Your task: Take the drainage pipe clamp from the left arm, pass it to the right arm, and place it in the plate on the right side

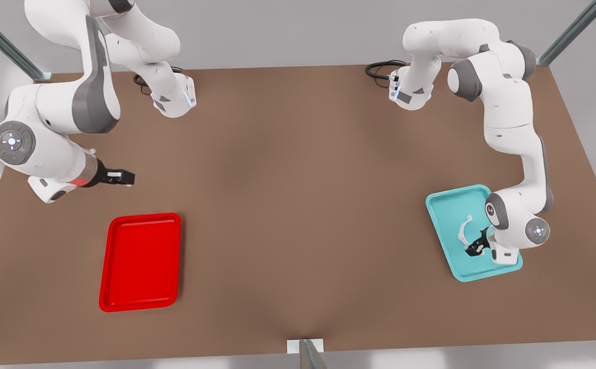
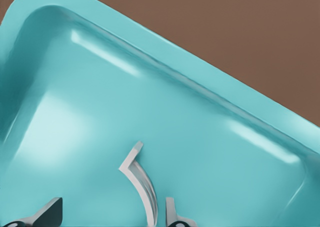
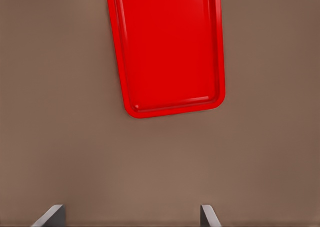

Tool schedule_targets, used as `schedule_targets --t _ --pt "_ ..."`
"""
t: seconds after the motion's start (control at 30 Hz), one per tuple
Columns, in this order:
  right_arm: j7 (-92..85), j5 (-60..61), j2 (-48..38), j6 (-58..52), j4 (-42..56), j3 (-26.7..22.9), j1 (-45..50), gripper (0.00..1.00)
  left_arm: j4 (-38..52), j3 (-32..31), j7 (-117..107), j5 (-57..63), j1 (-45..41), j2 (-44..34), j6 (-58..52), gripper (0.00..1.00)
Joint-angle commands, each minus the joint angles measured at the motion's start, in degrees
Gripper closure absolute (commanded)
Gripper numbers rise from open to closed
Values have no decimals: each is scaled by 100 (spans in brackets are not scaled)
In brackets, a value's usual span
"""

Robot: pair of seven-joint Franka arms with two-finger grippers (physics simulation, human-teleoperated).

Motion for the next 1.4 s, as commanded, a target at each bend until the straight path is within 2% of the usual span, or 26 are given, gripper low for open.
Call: schedule_targets --t 0.0,0.33,0.37,0.4,0.43,0.53,0.63,0.8,1.0,1.13,1.37 --pt "16 1 -8 -4 -10 -1 2 0 -21 -8 -1934 1 1 -38 125 0" --pt "-10 1 1 13 -19 -1 -7 0 -65 -52 -2110 -175 45 15 363 0" --pt "-10 1 1 13 -19 -1 2 0 -65 -52 -2110 -175 45 15 363 2" --pt "-10 1 19 13 -19 -1 2 0 -65 -52 -2110 -175 45 15 363 25" --pt "-10 1 19 13 -19 -10 2 0 -73 -52 -2110 -175 45 15 354 29" --pt "-10 1 27 13 -19 -1 2 0 -100 -52 -2101 -175 54 -20 354 29" --pt "-10 1 28 13 -19 -1 2 0 -117 -52 -2101 -175 54 -20 336 35" --pt "-10 1 28 13 -19 -1 2 0 -144 -87 -2119 -262 54 -3 363 35" --pt "-10 1 19 13 -46 -10 2 0 -126 -87 -2119 -272 89 -38 354 51" --pt "-10 1 36 22 -54 -1 2 0 -108 -87 -2101 -263 89 -47 363 58" --pt "-10 1 36 22 -63 -1 2 0 -91 -87 -2093 -210 89 -38 371 57"
